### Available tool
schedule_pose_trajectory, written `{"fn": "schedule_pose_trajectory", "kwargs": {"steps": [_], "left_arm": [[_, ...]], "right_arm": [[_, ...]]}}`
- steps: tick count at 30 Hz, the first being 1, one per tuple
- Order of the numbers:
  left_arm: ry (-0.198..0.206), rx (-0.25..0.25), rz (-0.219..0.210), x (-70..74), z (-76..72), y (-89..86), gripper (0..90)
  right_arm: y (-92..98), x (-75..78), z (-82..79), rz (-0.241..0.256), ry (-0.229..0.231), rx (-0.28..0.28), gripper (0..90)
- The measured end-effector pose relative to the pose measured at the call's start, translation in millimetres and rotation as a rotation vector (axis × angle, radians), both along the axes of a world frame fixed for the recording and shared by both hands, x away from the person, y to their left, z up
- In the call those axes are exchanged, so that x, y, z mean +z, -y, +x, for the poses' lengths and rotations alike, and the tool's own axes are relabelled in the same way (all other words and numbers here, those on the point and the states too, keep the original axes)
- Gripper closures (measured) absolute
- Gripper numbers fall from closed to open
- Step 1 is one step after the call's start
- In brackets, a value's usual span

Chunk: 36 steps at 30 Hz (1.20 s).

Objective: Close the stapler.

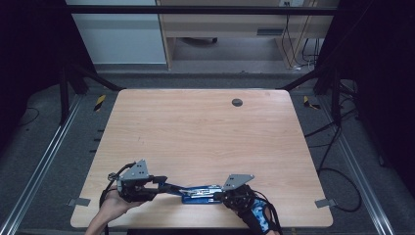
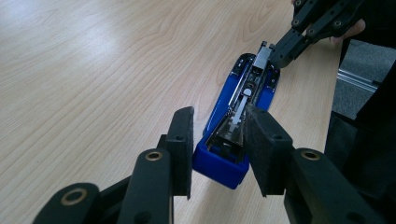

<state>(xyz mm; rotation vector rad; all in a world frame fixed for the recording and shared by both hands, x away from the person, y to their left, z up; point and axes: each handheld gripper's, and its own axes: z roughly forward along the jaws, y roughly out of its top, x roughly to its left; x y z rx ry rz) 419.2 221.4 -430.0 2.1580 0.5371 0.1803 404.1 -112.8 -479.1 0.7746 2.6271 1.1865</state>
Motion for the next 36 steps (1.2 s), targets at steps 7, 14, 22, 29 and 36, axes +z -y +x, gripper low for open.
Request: {"fn": "schedule_pose_trajectory", "kwargs": {"steps": [7,14,22,29,36], "left_arm": [[0.000,-0.002,0.000,-0.3,0.2,-0.1,63.3],[0.001,-0.005,0.000,-0.6,0.3,-0.2,63.3],[0.002,-0.006,0.002,-0.5,0.2,-0.1,63.3],[0.003,-0.008,0.005,-0.4,-0.1,0.0,63.3],[0.005,-0.009,0.008,-0.3,0.1,0.0,63.3]], "right_arm": [[-7.1,11.5,2.4,0.064,0.044,0.001,90.0],[-33.5,22.3,4.9,0.143,0.066,0.031,90.0],[-69.9,23.5,11.3,0.199,0.051,0.058,90.0],[-93.4,18.1,15.0,0.187,0.044,0.072,90.0],[-98.1,16.2,14.5,0.182,0.042,0.077,90.0]]}}
